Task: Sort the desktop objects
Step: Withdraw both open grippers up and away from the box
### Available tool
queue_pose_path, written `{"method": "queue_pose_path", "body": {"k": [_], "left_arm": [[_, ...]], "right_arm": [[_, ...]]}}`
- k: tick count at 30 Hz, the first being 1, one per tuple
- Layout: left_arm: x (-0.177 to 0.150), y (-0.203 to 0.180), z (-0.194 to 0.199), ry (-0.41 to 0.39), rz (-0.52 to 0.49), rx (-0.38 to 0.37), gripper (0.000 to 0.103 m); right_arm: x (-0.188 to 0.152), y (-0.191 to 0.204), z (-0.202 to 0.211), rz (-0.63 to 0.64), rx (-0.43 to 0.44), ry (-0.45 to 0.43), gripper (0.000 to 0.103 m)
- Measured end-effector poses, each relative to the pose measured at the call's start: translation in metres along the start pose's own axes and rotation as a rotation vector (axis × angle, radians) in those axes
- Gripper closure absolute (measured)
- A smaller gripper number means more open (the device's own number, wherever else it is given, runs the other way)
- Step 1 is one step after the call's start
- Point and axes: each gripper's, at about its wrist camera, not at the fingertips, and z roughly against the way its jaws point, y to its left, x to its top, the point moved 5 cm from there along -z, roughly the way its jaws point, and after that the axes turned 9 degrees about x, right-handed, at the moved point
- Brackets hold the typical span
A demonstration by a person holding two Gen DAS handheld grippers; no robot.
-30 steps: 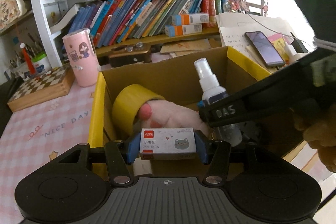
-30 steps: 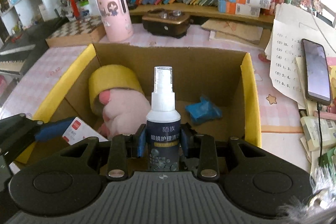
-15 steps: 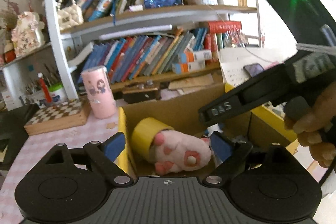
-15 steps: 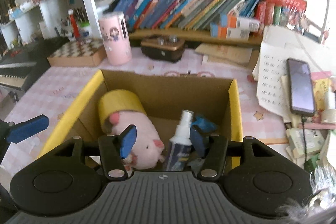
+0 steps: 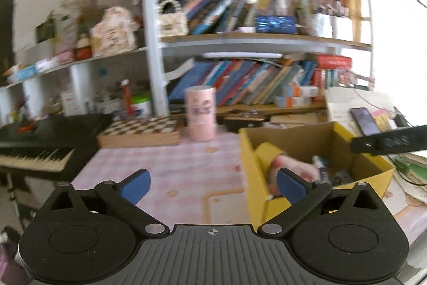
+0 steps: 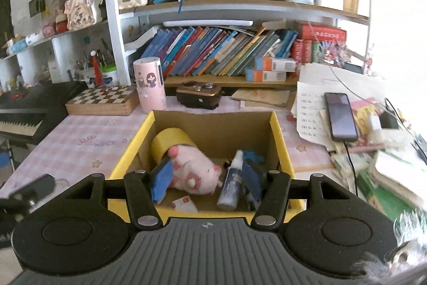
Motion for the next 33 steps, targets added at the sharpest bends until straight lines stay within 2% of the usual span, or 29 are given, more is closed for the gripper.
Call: {"method": "queue_pose_path", "body": {"k": [6,9,19,28,33], "left_arm": [[-0.026,0.036,0.020,0.054,0.073,0.055,0.001],[-0.039,0.047,0.034,0.055,0.050,0.071,0.001],[-0.072,0.073,0.074,0.077,0.016,0.066,0.001],[-0.089,0.089,0.089,0.095,-0.028,0.058,0.001],[-0.094,0.094,0.092,0.101,-0.043,0.031,0.001]], "right_arm": [[-0.040,0.032,0.025,-0.059,-0.024,0.027,0.047],[-0.061,0.049,0.038,-0.073,-0.042,0.038,0.044],[-0.127,0.095,0.076,-0.109,-0.075,0.080,0.044],[-0.150,0.125,0.092,-0.069,-0.087,0.101,0.042],[-0.154,0.135,0.095,-0.067,-0.087,0.104,0.033]]}}
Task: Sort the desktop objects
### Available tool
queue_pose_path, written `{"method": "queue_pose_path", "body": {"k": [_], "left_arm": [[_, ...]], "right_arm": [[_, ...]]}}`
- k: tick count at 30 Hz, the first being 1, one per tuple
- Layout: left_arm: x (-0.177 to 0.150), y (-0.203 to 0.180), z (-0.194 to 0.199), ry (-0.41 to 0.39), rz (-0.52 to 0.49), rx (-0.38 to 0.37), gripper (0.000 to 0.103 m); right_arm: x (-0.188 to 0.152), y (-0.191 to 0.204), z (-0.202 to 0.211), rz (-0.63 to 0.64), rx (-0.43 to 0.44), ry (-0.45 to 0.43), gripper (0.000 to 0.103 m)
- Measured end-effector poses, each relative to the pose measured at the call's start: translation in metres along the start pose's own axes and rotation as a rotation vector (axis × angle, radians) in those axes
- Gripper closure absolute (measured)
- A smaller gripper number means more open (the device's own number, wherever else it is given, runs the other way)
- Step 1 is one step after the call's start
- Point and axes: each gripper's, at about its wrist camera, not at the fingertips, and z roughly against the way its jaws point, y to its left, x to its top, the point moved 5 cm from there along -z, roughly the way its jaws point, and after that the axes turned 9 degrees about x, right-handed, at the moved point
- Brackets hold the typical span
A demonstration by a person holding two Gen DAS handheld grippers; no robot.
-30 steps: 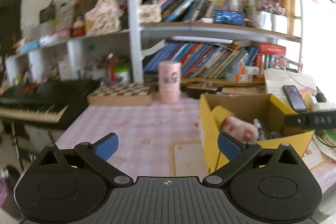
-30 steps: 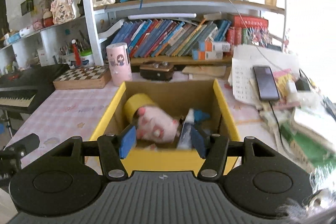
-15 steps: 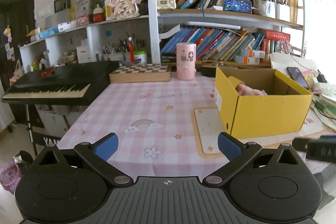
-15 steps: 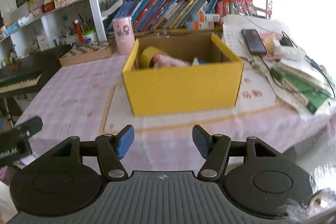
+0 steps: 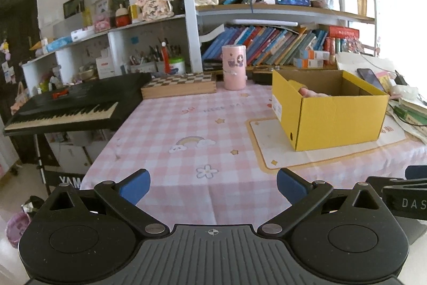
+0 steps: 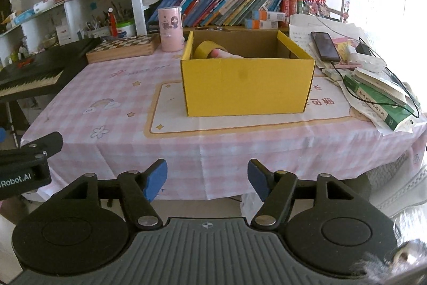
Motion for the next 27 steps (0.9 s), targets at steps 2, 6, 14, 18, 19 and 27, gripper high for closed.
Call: {"method": "queue_pose_path", "body": {"k": [2,6,14,18,19,27], "left_arm": [[-0.0026,0.0006,-0.0006,0.006,-0.007,-0.009,0.001],[-0.0061,0.0020,-0.0005,0.005,-0.022,-0.008,0.001],[-0.0058,0.0026,0.0018,-0.012,-0.027,-0.024,0.001],[-0.0061,0.0035,0.0002,-0.006,-0.020,-0.027,0.001],[-0.0063,0.0036,0.0001,-0.005,-0.019,-0.027,0.001],[-0.0066,0.0028,0.0008,-0.010,-0.024,-0.028,0.000]], "right_arm": [[-0.0001,0.0000,0.0000,0.001,-0.001,-0.001,0.029],[-0.0016,0.0015,0.0014,-0.001,-0.004,0.000,0.025],[-0.0039,0.0054,0.0032,-0.005,-0.004,0.013,0.016],[-0.0036,0.0060,0.0020,-0.007,-0.006,0.020,0.014],[-0.0038,0.0059,0.0023,-0.007,-0.008,0.021,0.014],[-0.0029,0.0070,0.0004,-0.006,-0.009,0.026,0.014]]}}
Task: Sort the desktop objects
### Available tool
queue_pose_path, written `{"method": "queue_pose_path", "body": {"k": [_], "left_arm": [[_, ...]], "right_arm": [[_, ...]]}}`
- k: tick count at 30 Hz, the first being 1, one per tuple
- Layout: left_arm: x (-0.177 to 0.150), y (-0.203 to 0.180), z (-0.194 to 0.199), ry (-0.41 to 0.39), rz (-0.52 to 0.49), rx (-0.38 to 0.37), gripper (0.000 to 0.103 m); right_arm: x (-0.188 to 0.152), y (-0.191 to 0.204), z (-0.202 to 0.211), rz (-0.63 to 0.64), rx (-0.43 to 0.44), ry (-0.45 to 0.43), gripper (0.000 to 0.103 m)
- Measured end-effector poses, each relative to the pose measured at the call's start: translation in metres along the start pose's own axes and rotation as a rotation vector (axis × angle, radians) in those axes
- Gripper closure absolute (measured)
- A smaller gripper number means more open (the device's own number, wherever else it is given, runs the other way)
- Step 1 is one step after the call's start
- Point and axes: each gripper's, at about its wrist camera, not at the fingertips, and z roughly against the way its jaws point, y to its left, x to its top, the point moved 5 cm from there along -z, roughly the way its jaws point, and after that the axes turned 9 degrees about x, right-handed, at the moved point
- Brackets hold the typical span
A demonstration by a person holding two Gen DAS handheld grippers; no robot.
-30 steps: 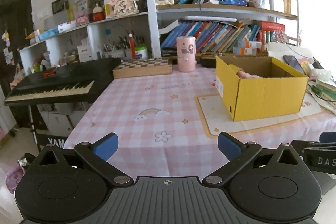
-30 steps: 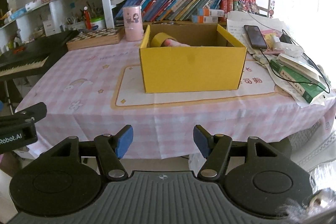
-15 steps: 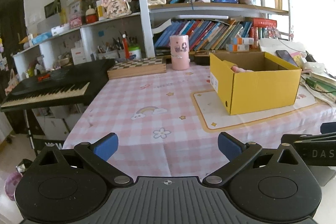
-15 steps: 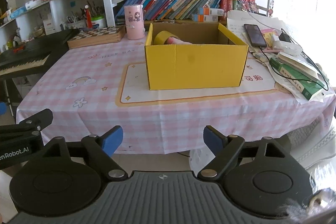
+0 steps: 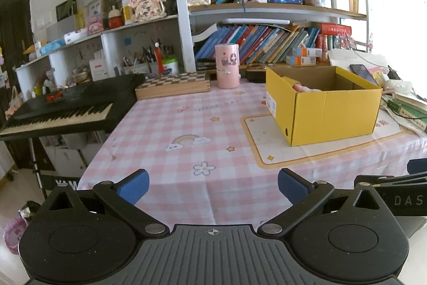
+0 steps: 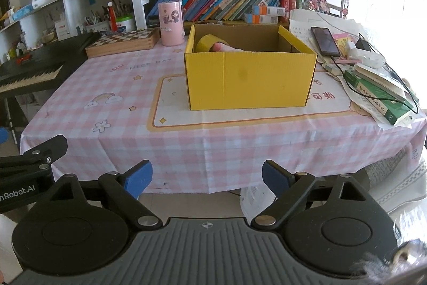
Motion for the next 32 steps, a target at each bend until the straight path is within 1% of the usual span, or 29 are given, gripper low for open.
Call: {"method": "queue_pose_path", "body": {"k": [19,25,30,32], "left_arm": [[-0.001,-0.003,-0.002,0.019,0.002,-0.016,0.000],[0.000,-0.001,-0.003,0.008,-0.003,0.009,0.000],[0.000,0.002,-0.006,0.017,0.003,0.027,0.000],[0.002,0.002,-0.008,0.013,0.012,0.013,0.000]], "right_arm": [[0.000,0.003,-0.002,0.004,0.009,0.004,0.014],[-0.002,0.002,-0.009,-0.015,0.015,0.028,0.014],[-0.002,0.002,-0.012,-0.016,0.018,0.036,0.014],[-0.001,0.001,-0.013,-0.020,0.012,0.032,0.014]]}}
